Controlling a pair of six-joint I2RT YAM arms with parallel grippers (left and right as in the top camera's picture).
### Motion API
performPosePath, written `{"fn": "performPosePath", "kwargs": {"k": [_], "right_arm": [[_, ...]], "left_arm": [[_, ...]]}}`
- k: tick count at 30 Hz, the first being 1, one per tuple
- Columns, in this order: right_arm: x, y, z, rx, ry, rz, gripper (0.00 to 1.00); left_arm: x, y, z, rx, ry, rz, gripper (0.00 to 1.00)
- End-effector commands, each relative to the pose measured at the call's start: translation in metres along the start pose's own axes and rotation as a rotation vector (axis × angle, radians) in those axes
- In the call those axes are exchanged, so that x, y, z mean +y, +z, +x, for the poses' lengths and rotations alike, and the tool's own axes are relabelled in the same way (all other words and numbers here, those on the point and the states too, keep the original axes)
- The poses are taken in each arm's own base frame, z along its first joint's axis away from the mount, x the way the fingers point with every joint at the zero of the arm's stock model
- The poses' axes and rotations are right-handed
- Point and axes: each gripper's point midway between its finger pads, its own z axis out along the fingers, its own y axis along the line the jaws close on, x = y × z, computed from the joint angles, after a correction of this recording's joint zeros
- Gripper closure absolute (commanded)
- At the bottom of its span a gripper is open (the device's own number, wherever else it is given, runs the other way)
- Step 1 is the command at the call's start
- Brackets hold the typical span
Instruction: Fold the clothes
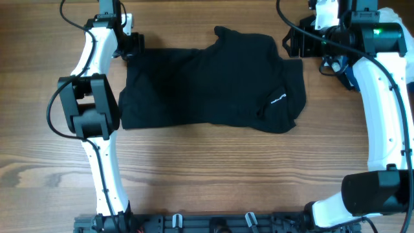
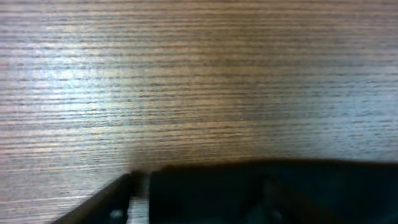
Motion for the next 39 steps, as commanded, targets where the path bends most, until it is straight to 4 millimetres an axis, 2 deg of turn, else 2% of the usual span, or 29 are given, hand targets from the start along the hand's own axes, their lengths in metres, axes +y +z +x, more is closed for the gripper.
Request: {"fn": "performPosePath", "kwargs": {"k": [1, 2, 5, 6, 8, 10, 15, 16, 17, 21, 28, 31, 39], "right_arm": [[0.013, 0.008, -0.01, -0.024, -0.038, -0.042, 0.22], [0.018, 0.01, -0.013, -0.035, -0.049, -0.048, 0.23], [0.035, 0.017, -0.025, -0.077, -0.09, -0.071, 0.26], [0.04, 0.02, -0.029, -0.092, -0.102, -0.077, 0.27], [0.045, 0.039, -0.041, -0.125, -0.108, -0.06, 0.28], [0.047, 0.067, -0.051, -0.146, -0.097, -0.059, 0.28], [0.022, 0.152, -0.061, -0.174, 0.01, -0.005, 0.28], [0.009, 0.191, -0.059, -0.183, 0.043, 0.0, 0.27], [0.001, 0.203, -0.058, -0.189, 0.061, 0.012, 0.27], [-0.021, 0.231, -0.053, -0.197, 0.084, 0.042, 0.24], [-0.04, 0.278, -0.018, -0.116, 0.105, 0.072, 0.25], [-0.043, 0.287, -0.012, -0.105, 0.109, 0.075, 0.3], [-0.05, 0.301, -0.01, -0.127, 0.135, 0.086, 0.45]], "left_arm": [[-0.004, 0.012, 0.013, 0.05, 0.009, -0.005, 0.61], [-0.006, 0.012, 0.016, 0.063, 0.012, -0.004, 0.73], [-0.001, 0.011, 0.024, 0.096, 0.016, -0.052, 0.96], [0.004, 0.01, 0.026, 0.104, 0.007, -0.073, 0.96], [0.015, 0.004, 0.029, 0.12, -0.026, -0.11, 0.96], [0.021, -0.005, 0.029, 0.119, -0.055, -0.116, 0.96], [0.024, -0.036, 0.015, 0.069, -0.069, -0.128, 0.96], [0.024, -0.053, 0.009, 0.044, -0.071, -0.131, 0.96], [0.023, -0.059, 0.008, 0.041, -0.071, -0.13, 0.96], [0.024, -0.065, 0.016, 0.074, -0.071, -0.138, 0.96], [0.025, -0.065, 0.02, 0.088, -0.07, -0.146, 0.96], [0.025, -0.065, 0.02, 0.088, -0.07, -0.146, 0.96], [0.025, -0.066, 0.022, 0.098, -0.07, -0.146, 0.96]]}}
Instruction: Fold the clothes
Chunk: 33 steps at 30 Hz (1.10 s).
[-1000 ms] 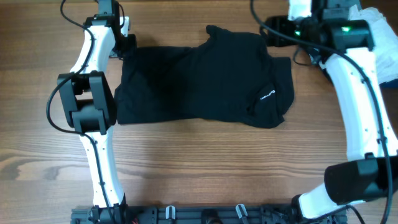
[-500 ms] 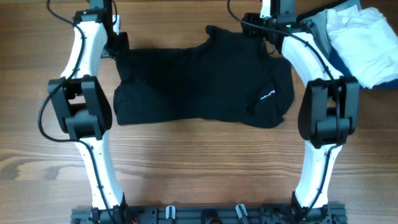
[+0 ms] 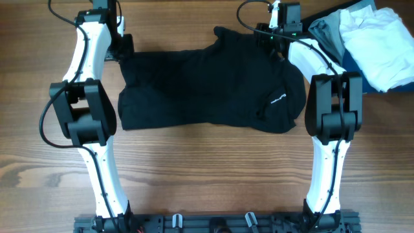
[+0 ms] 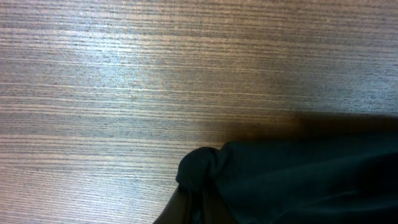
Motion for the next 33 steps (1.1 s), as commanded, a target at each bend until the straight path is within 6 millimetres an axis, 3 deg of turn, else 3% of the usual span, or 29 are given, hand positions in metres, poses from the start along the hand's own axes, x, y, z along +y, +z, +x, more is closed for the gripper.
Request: {"fn": "performPosePath", "kwargs": {"k": [1, 6, 9, 10, 12, 13, 20, 24, 29, 31, 33], "right_arm": [[-0.012, 0.016, 0.017, 0.033, 0.029, 0.032, 0.45], [-0.02, 0.021, 0.03, 0.073, 0.029, 0.062, 0.36], [-0.021, 0.022, 0.033, 0.08, 0.031, 0.064, 0.36], [-0.021, 0.022, 0.034, 0.081, 0.031, 0.064, 0.39], [-0.02, 0.022, 0.037, 0.093, 0.033, 0.061, 0.63], [-0.02, 0.021, 0.039, 0.106, 0.033, 0.064, 0.68], [-0.031, 0.013, 0.052, 0.175, 0.034, 0.13, 0.73], [-0.03, -0.007, 0.03, 0.144, 0.001, 0.152, 0.96], [-0.011, -0.059, -0.015, 0.068, -0.06, 0.111, 0.96], [-0.004, -0.075, -0.015, 0.092, -0.076, 0.085, 0.96], [0.007, -0.085, 0.002, 0.175, -0.072, 0.045, 0.96]], "left_arm": [[0.007, -0.012, -0.004, -0.022, -0.017, -0.021, 0.96], [0.007, -0.012, -0.003, -0.021, -0.016, -0.021, 0.96], [0.007, -0.012, -0.003, -0.02, -0.016, -0.021, 0.96], [0.007, -0.012, -0.003, -0.018, -0.016, -0.021, 0.96], [0.007, -0.012, -0.002, -0.014, -0.016, -0.022, 0.96], [0.007, -0.012, -0.001, -0.013, -0.016, -0.022, 0.96], [0.007, -0.012, 0.002, 0.001, -0.015, -0.022, 0.96], [0.007, -0.012, 0.002, 0.001, -0.015, -0.023, 0.96], [0.008, -0.012, 0.002, 0.001, -0.016, -0.023, 0.96], [0.009, -0.012, 0.002, 0.001, -0.019, -0.024, 0.96], [0.012, -0.011, 0.002, 0.002, -0.025, -0.025, 0.96]]}}
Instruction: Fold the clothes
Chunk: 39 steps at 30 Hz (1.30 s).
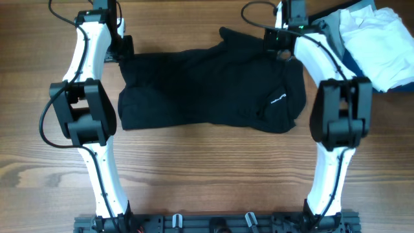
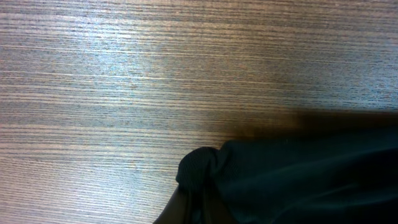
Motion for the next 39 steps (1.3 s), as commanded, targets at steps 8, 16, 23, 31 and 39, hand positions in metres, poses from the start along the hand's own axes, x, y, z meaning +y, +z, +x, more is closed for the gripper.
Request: {"fn": "performPosePath", "kwargs": {"k": [8, 16, 23, 31, 39], "right_arm": [[0.063, -0.039, 0.116, 0.42, -0.106, -0.119, 0.86], [0.07, -0.054, 0.068, 0.28, -0.157, -0.145, 0.37], [0.066, -0.021, 0.025, 0.094, -0.205, -0.147, 0.47], [0.065, 0.039, 0.031, 0.057, -0.153, -0.152, 0.47], [0.06, 0.058, 0.022, -0.005, -0.147, -0.126, 0.53]], "left_arm": [[0.018, -0.011, -0.003, -0.021, -0.039, -0.022, 0.96], [0.018, -0.011, -0.005, -0.027, -0.035, -0.022, 0.96], [0.018, -0.011, -0.006, -0.031, -0.036, -0.022, 0.96], [0.018, -0.011, -0.008, -0.039, -0.036, -0.022, 0.96], [0.018, -0.011, -0.008, -0.04, -0.036, -0.022, 0.96]]}}
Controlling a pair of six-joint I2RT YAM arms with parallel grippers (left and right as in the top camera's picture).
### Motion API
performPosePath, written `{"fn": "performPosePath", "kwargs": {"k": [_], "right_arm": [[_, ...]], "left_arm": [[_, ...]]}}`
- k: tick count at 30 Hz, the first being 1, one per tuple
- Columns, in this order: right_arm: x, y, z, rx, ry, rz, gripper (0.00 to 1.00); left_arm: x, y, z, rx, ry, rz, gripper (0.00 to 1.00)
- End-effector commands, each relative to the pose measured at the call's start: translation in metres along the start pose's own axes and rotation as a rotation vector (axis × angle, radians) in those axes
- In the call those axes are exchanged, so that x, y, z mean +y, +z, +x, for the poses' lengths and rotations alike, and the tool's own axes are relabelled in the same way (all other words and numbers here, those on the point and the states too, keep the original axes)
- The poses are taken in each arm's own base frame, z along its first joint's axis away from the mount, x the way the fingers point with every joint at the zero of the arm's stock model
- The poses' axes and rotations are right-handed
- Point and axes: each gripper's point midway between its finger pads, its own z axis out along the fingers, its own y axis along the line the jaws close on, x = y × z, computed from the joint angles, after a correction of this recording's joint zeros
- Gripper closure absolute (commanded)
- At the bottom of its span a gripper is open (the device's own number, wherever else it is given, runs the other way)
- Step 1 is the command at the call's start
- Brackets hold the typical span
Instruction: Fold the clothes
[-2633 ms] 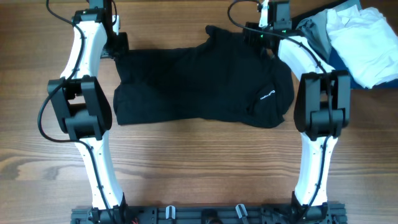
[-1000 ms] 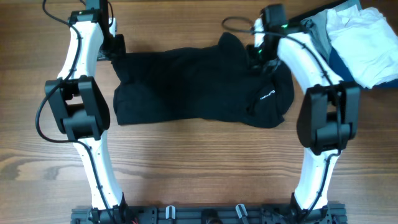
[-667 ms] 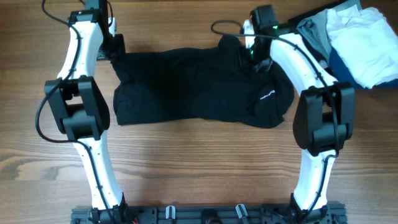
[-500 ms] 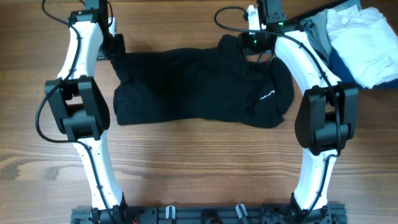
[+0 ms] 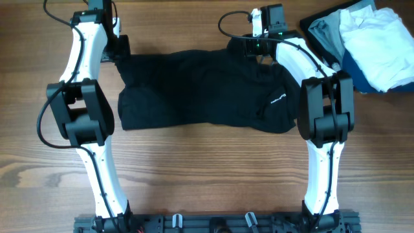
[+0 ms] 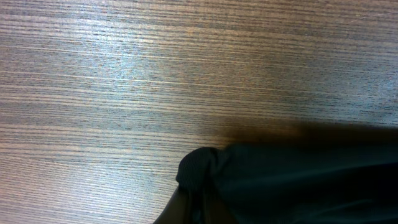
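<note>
A black shirt [image 5: 207,87] lies spread flat across the far half of the wooden table [image 5: 207,175]. My left gripper [image 5: 121,50] is at its far left corner, shut on a bunched knot of black cloth [image 6: 198,169]; the dark fingers [image 6: 177,211] show at the bottom of the left wrist view. My right gripper [image 5: 250,46] sits on the shirt's far edge, right of the middle, with its fingers down in the fabric and seemingly shut on it. A small white logo [image 5: 278,99] marks the shirt's right side.
A pile of other clothes is at the far right corner: white [image 5: 381,45], grey [image 5: 326,32] and blue [image 5: 356,74] pieces on a dark tray [image 5: 317,18]. Both arm bases stand on a rail [image 5: 213,223] at the near edge.
My right gripper has moved left along the shirt's far edge, and the flap that stuck up there now lies lower. The left gripper still holds the far left corner.
At first my left gripper was at the shirt's far left corner and my right one was off to the right of the shirt. Then the left was shut on the corner and the right was on the far right edge, where it stayed before shifting left by now.
</note>
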Motion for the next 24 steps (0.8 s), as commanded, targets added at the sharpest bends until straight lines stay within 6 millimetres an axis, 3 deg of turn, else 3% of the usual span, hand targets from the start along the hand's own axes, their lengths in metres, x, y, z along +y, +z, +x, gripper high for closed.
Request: {"fn": "performPosePath", "kwargs": {"k": [1, 7, 10, 11, 15, 19, 24], "right_arm": [[-0.008, 0.017, 0.006, 0.005, 0.015, 0.023, 0.56], [-0.008, 0.036, 0.029, 0.063, 0.042, 0.005, 0.6], [-0.008, 0.037, 0.025, 0.046, 0.058, 0.004, 0.77], [-0.01, 0.035, 0.018, 0.024, 0.068, 0.007, 0.96], [-0.023, 0.018, -0.022, -0.058, 0.089, 0.019, 0.96], [-0.041, -0.019, -0.078, -0.158, 0.093, 0.037, 0.96], [-0.041, -0.048, -0.105, -0.203, 0.046, 0.045, 0.96]], "left_arm": [[0.007, -0.012, -0.006, -0.031, -0.014, -0.015, 0.96], [0.006, -0.012, -0.006, -0.031, -0.014, -0.014, 0.96], [0.007, -0.012, -0.006, -0.032, -0.014, -0.015, 0.96], [0.006, -0.012, -0.006, -0.032, -0.014, -0.014, 0.96], [0.006, -0.012, -0.008, -0.041, -0.015, -0.014, 0.96], [0.006, -0.012, -0.01, -0.048, -0.016, -0.013, 0.96], [0.011, -0.012, -0.015, -0.067, -0.025, -0.015, 0.96]]}}
